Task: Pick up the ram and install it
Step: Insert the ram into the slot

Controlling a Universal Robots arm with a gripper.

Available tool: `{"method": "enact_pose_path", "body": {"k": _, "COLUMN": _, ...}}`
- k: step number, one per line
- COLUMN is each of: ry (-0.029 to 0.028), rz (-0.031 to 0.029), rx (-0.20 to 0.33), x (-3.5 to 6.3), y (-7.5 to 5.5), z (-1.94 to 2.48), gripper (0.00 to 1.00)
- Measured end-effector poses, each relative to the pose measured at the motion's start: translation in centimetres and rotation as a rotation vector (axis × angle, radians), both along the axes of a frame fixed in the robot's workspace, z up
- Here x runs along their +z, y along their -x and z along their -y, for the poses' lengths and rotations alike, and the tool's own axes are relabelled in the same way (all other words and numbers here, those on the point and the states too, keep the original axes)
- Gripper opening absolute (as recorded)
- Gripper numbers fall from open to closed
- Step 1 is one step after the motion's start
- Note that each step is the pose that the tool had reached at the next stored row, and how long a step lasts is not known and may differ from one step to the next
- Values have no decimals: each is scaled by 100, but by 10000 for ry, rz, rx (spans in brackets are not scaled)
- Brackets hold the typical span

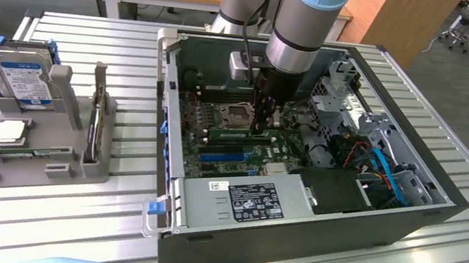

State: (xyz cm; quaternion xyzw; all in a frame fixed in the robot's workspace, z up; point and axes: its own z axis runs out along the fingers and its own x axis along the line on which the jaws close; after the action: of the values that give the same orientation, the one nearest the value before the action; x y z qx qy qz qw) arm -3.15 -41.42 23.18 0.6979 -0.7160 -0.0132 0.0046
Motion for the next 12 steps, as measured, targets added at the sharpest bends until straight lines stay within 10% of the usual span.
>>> {"method": "enact_pose_path", "body": {"k": 12, "ry": 0, "rz": 0, "rx": 1, "x": -19, "y": 1, "z": -1, "gripper": 12}}
